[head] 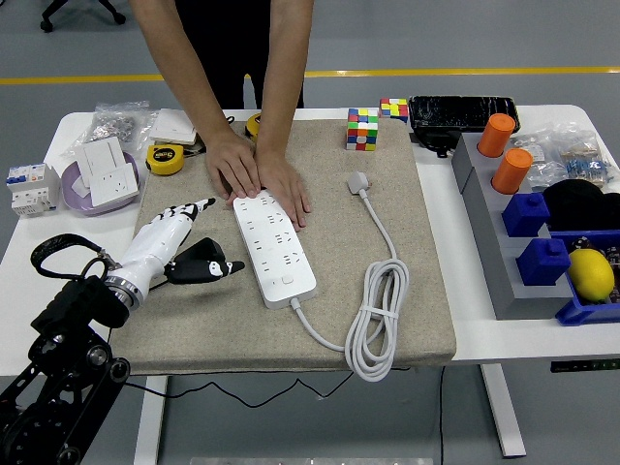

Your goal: Pick up the plug,place it near the board,insert it into the board,press the button

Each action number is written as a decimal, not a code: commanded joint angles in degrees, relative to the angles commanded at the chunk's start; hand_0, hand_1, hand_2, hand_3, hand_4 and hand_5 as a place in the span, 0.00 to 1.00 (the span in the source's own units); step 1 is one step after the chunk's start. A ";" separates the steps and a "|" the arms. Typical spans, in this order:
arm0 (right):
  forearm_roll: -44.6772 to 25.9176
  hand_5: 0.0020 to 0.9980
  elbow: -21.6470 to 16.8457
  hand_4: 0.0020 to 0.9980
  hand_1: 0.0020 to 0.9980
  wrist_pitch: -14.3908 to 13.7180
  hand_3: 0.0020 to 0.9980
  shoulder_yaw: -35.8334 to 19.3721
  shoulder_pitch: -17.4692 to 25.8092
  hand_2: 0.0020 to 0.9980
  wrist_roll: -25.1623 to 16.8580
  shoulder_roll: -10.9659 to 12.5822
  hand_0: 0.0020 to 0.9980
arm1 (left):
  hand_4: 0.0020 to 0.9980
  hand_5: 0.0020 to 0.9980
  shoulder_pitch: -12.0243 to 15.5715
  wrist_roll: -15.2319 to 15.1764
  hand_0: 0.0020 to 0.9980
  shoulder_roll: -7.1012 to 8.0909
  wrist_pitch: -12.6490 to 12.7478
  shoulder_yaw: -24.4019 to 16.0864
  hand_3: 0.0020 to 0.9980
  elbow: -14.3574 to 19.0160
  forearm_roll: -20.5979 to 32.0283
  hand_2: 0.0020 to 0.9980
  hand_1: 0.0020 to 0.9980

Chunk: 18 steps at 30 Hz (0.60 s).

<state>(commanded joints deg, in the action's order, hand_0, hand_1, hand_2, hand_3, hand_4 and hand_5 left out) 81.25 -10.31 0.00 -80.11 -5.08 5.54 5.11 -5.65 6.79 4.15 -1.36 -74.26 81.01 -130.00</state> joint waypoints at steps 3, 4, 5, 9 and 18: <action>-0.02 0.67 0.00 1.00 0.72 0.00 0.71 0.04 0.02 0.72 -0.01 -0.01 0.87 | 1.00 0.22 -0.32 -0.28 1.00 -0.03 0.35 0.13 1.00 -1.37 0.00 1.00 1.00; -0.02 0.67 0.00 1.00 0.72 -0.01 0.71 0.06 0.03 0.72 -0.01 -0.02 0.87 | 1.00 0.20 -0.42 -0.34 1.00 -0.03 0.40 0.20 0.97 -1.83 0.00 0.97 1.00; -0.03 0.67 0.00 1.00 0.72 -0.01 0.71 0.05 0.06 0.72 -0.01 -0.02 0.87 | 1.00 0.20 -0.63 -0.63 1.00 0.02 0.83 0.50 0.97 -2.98 0.00 0.97 1.00; 0.06 0.67 0.00 1.00 0.72 -0.01 0.71 -0.15 0.18 0.72 0.01 -0.03 0.87 | 1.00 0.20 -0.65 -1.52 1.00 -0.14 2.66 0.84 0.97 -5.13 0.00 0.97 1.00; -0.02 0.67 0.00 1.00 0.72 -0.05 0.71 -0.36 0.05 0.72 -0.02 -0.04 0.87 | 1.00 0.09 -0.72 -3.01 0.80 -0.35 8.70 0.97 0.75 -6.13 0.00 0.70 0.84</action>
<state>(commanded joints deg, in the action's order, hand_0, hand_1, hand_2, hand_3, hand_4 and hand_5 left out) 81.24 -10.31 -0.05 -80.48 -5.02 5.52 5.07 -6.38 3.78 3.80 7.34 -73.29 74.89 -130.00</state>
